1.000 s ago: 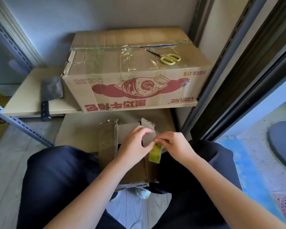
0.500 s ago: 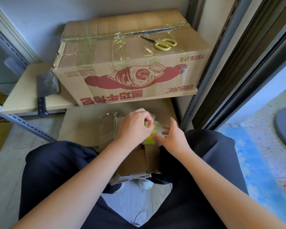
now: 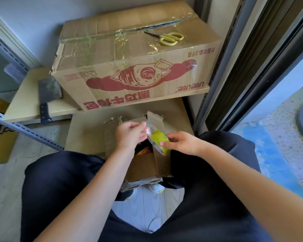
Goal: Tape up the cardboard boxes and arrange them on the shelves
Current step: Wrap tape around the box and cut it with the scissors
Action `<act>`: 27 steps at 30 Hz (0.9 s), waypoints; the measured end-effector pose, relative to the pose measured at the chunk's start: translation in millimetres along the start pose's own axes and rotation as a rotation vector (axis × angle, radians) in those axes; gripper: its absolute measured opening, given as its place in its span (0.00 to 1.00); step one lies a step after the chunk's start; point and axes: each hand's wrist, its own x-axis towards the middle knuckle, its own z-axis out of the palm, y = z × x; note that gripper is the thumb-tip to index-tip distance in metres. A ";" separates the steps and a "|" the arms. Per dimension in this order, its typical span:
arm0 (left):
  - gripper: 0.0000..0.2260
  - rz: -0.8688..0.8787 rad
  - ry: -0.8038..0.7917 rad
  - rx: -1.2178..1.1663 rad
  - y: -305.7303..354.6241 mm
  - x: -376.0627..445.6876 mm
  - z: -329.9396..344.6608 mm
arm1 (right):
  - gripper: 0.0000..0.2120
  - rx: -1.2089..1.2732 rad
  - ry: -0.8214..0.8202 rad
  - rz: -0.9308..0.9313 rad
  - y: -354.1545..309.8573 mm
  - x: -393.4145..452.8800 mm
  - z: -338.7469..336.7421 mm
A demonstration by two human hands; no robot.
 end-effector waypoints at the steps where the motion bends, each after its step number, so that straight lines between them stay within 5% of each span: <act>1: 0.08 -0.082 0.019 -0.079 -10.5 -1.2 -3.5 | 0.12 -0.075 -0.066 0.023 0.6 1.4 -3.6; 6: 0.08 -0.394 -0.007 -0.293 -66.8 9.8 -9.6 | 0.12 -0.235 -0.213 0.046 -1.6 14.5 -36.2; 11: 0.05 -0.577 0.023 -0.342 -108.4 14.6 11.0 | 0.26 -0.668 -0.237 0.012 0.2 49.6 -49.2; 21: 0.07 -0.563 0.314 -0.269 -138.7 38.1 27.9 | 0.25 -0.859 -0.260 0.065 29.0 86.4 -42.8; 27: 0.12 -0.462 0.258 0.215 -143.9 45.7 33.9 | 0.27 -0.938 -0.302 0.106 35.4 93.0 -35.5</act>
